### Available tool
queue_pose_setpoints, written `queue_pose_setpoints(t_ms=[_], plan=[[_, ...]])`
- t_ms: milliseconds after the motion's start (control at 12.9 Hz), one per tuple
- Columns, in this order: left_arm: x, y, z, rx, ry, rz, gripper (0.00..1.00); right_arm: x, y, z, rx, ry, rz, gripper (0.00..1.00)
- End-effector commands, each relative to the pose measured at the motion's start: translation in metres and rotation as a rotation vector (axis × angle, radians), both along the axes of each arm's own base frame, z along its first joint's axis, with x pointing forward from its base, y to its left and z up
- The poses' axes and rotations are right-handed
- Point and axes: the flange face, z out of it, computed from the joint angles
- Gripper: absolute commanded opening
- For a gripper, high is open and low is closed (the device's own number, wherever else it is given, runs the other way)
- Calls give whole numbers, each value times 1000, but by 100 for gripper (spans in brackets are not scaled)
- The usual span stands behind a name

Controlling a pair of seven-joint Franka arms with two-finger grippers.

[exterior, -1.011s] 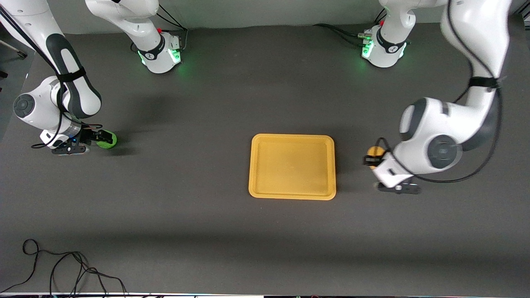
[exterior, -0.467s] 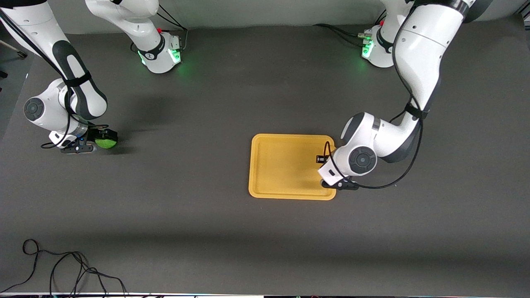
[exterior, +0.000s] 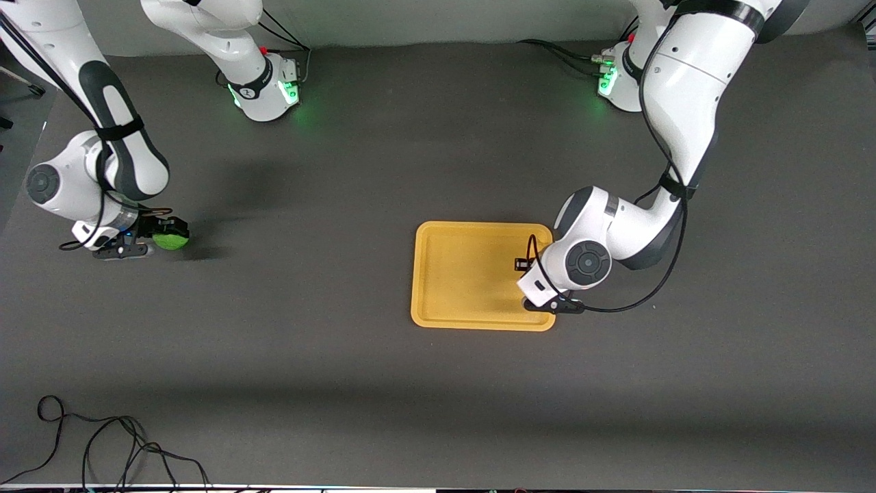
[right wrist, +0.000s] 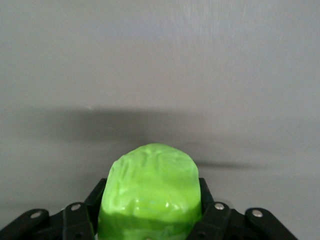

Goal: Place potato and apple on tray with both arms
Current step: 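Carry the potato onto the tray with the left gripper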

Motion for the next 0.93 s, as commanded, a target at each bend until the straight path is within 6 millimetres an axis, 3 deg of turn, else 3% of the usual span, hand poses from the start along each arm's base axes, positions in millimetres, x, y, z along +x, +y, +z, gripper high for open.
queue_pose_setpoints(t_ms=[0, 233, 389, 467, 622, 778, 856], plan=[[3, -7, 0, 4, -16, 21, 54, 44, 6, 89, 53, -45, 30, 42], [3, -7, -1, 7, -15, 17, 57, 85, 4, 190, 60, -12, 54, 42], [3, -6, -1, 8, -18, 15, 75, 100, 7, 247, 34, -14, 83, 42], [3, -6, 0, 8, -20, 14, 87, 107, 21, 267, 26, -19, 110, 42], [5, -6, 4, 7, -26, 14, 91, 114, 33, 291, 0, -29, 90, 42], [6, -4, 9, 12, -25, 12, 97, 128, 72, 304, -15, -50, 101, 42], [11, 2, 23, 9, -40, 22, 99, 133, 90, 310, -19, -63, 99, 42]])
